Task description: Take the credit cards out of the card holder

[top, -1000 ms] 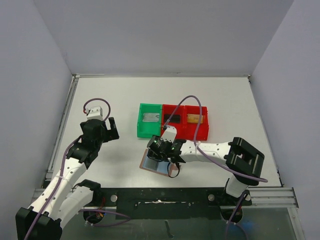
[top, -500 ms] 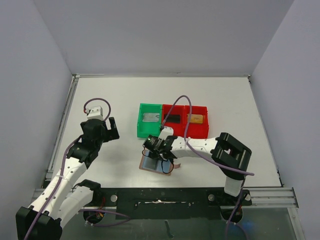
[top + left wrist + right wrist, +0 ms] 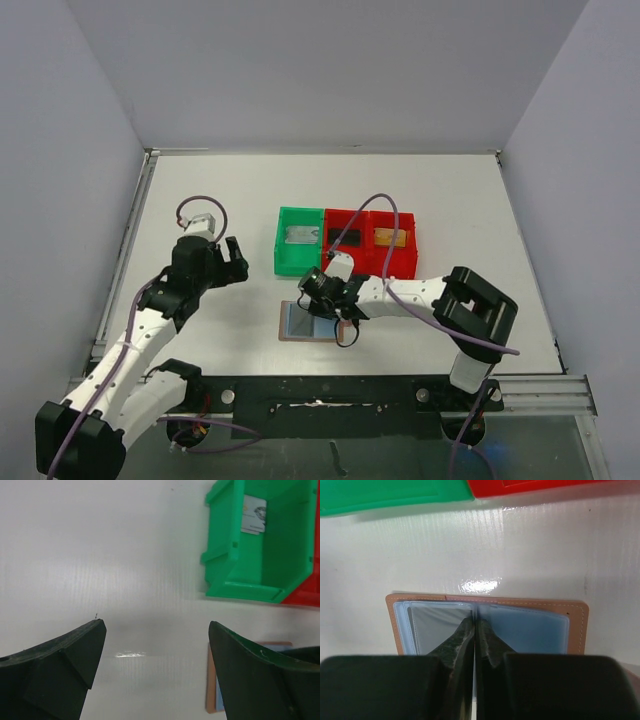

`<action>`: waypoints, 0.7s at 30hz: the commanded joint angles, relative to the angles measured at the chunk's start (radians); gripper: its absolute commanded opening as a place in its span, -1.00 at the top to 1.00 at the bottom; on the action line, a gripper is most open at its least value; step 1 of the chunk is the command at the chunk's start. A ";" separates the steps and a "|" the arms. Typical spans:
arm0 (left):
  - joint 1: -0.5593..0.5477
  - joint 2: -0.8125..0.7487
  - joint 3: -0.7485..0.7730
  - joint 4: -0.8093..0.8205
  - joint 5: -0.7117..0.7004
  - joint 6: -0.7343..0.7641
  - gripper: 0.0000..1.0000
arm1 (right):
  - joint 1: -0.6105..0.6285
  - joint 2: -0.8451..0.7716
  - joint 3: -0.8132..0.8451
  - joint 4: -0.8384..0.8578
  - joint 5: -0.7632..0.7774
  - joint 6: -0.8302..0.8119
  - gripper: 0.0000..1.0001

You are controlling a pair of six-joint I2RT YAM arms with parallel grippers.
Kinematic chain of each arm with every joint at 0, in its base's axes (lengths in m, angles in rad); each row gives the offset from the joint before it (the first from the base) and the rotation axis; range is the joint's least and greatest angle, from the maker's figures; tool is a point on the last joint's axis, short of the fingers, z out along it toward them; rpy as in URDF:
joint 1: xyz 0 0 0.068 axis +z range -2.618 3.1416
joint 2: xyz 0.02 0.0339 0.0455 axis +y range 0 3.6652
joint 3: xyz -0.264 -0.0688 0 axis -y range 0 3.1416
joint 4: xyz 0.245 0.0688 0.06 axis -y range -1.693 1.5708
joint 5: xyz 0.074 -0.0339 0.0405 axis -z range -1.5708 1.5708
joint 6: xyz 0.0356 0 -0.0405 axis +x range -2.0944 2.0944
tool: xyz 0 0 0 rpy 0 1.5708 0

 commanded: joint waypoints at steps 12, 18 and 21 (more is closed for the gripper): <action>-0.302 0.120 -0.131 0.217 0.425 -0.377 -0.25 | -0.059 -0.038 -0.257 0.313 -0.167 -0.022 1.00; -0.353 0.162 -0.195 0.308 0.399 -0.471 -0.11 | -0.085 -0.083 -0.399 0.550 -0.229 0.012 1.00; -0.353 0.187 -0.233 0.380 0.413 -0.514 -0.05 | -0.093 -0.070 -0.421 0.599 -0.257 0.022 1.00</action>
